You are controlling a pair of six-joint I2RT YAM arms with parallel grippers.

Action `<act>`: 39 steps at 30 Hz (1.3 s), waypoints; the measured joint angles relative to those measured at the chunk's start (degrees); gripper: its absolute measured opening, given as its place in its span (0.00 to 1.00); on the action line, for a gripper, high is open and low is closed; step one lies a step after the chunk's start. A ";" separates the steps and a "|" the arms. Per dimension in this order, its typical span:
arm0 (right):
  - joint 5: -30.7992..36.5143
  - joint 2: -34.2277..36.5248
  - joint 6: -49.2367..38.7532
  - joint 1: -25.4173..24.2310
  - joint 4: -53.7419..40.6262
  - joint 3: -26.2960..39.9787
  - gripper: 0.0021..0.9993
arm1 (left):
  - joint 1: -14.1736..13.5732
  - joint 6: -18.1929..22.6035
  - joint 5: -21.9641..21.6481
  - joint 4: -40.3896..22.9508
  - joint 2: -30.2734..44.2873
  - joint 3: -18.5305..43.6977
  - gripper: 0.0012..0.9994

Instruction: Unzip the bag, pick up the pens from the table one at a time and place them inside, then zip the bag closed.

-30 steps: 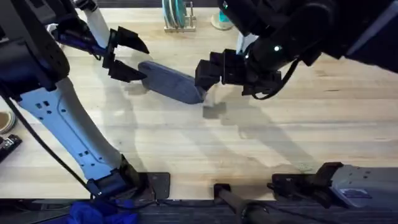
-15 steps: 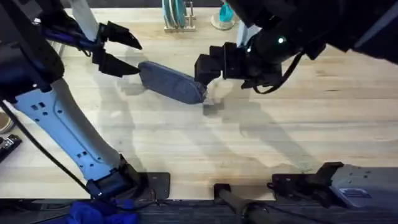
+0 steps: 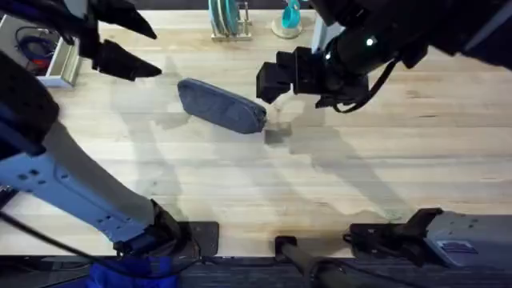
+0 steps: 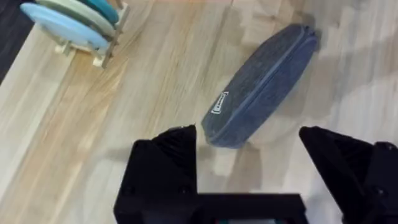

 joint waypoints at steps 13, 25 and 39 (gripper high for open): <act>0.00 0.00 -9.49 -0.02 -0.33 4.97 1.00 | 0.00 -23.47 -6.32 0.02 -11.95 0.04 1.00; -0.02 0.00 -12.61 -0.02 -0.56 6.03 1.00 | -0.04 -34.09 -10.43 2.43 -32.00 -9.14 1.00; -0.04 0.00 -14.75 -0.02 -1.99 6.05 0.99 | -0.04 -52.54 -17.06 11.24 -44.35 -26.46 1.00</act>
